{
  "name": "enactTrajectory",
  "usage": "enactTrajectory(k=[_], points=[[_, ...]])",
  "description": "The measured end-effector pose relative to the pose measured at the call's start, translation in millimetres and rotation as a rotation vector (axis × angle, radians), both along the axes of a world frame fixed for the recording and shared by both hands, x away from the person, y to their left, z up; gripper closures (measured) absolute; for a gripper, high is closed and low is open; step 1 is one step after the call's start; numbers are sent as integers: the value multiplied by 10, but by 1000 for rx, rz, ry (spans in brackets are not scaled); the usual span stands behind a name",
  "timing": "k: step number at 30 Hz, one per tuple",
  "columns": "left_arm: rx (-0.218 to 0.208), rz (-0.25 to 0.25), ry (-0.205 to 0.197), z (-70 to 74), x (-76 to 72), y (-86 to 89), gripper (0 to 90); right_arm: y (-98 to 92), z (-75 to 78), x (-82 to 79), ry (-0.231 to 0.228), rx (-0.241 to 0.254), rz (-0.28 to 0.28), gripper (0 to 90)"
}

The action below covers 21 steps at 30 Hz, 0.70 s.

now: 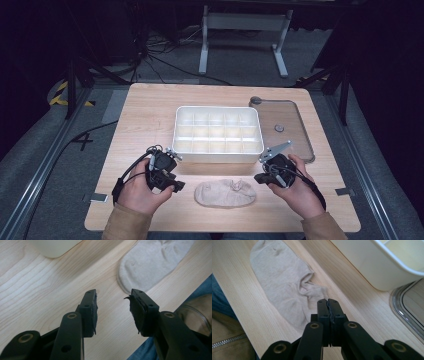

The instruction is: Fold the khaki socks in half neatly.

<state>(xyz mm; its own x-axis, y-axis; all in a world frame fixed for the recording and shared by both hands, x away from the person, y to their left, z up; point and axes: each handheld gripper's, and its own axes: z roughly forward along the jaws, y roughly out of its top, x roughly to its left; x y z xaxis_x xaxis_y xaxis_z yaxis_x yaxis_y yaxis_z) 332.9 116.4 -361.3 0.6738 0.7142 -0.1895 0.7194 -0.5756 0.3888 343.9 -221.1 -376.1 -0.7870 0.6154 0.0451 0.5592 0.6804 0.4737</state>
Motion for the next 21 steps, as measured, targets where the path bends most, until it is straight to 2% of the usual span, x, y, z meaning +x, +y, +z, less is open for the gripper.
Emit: enactTrajectory(k=[6,10,11,14,21], points=[[-2,-20,-3,-11,-15,-31,569,150,-31,-47,15,14,41,899],[5,-23,-25,-54,-48,-67,595,250,-71,-65,22,29,62,900],[5,-18,-19,-68,-58,-73,633,293,-98,-72,22,27,72,900],[6,-22,-15,-101,-70,-88,668,336,-128,-82,23,25,76,900],[-14,-45,5,-157,-51,-150,702,492,-229,-124,28,33,124,900]])
